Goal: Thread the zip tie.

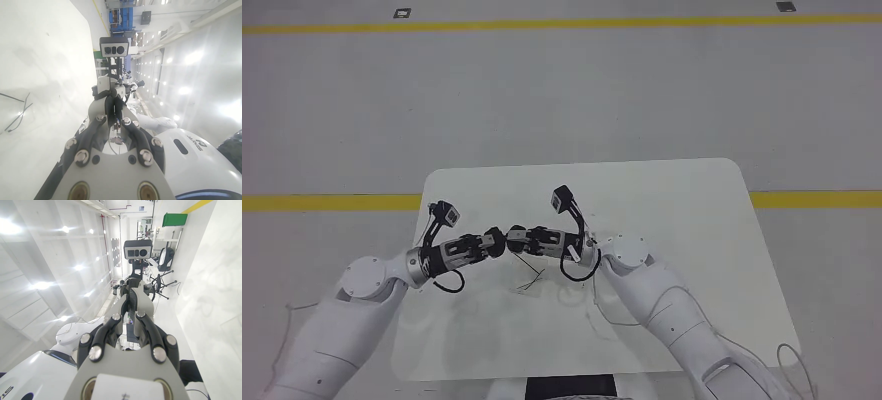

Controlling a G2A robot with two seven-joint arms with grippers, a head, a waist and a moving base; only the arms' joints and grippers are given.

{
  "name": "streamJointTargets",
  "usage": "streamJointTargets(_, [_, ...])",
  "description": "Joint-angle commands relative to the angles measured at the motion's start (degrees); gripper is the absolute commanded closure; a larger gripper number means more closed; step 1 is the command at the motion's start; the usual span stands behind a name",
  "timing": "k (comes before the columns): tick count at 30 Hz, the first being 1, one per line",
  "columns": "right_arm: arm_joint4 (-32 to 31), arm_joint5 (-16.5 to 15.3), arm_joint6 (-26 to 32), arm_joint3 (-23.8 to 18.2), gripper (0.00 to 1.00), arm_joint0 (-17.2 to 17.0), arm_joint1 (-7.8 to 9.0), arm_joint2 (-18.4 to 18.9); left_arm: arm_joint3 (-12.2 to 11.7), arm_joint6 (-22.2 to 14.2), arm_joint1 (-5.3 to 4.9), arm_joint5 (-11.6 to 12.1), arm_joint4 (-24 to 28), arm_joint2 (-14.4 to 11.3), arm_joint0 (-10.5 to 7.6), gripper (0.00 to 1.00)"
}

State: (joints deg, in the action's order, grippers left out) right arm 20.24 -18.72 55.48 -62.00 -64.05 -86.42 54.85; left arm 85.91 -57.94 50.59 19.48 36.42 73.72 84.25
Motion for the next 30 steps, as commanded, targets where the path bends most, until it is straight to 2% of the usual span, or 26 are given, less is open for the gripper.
streamJointTargets(1, [0.11, -0.11, -0.05, -0.05, 1.00, -0.03, 0.08, -0.05, 0.07, 0.06, 0.11, 0.00, -0.05, 0.24, 0.10, 0.93])
streamJointTargets(8, [0.47, -0.43, -0.16, -0.37, 1.00, -0.19, 0.36, -0.21, 0.03, 0.13, 0.49, 0.00, 0.13, 1.00, 0.45, 0.90])
streamJointTargets(15, [0.75, -0.44, 0.14, -0.60, 1.00, -0.16, 0.57, -0.68, -0.07, 0.19, 0.82, 0.00, -0.28, 1.44, 0.68, 0.93])
streamJointTargets(19, [1.03, -0.22, 0.28, -0.57, 1.00, -0.03, 0.64, -0.99, -0.25, 0.11, 0.99, 0.00, -0.55, 1.51, 0.67, 1.00])
streamJointTargets(22, [1.22, -0.26, 0.41, -0.47, 1.00, 0.09, 0.69, -1.23, -0.50, 0.11, 1.11, 0.00, -0.74, 1.53, 0.59, 1.00])
streamJointTargets(23, [1.04, -0.24, 0.48, -0.42, 0.93, 0.18, 0.72, -1.33, -0.57, 0.10, 1.14, 0.00, -0.78, 1.58, 0.56, 1.00])
streamJointTargets(24, [0.79, -0.16, 0.36, -0.38, 0.67, 0.29, 0.77, -1.40, -0.53, 0.03, 1.18, 0.00, -0.75, 1.75, 0.51, 1.00])
streamJointTargets(25, [0.70, -0.16, 0.13, -0.41, 0.08, 0.29, 0.80, -1.43, -0.45, -0.11, 1.21, 0.00, -0.74, 1.95, 0.53, 1.00])
streamJointTargets(26, [0.70, -0.22, -0.05, -0.51, 0.00, 0.24, 0.83, -1.42, -0.37, -0.33, 1.22, 0.00, -0.69, 2.20, 0.59, 1.00])
streamJointTargets(30, [1.11, -0.77, 0.17, -1.02, 0.00, -0.21, 1.18, -0.84, -0.32, -1.87, 1.17, 0.00, -0.44, 3.67, 0.97, 1.00])
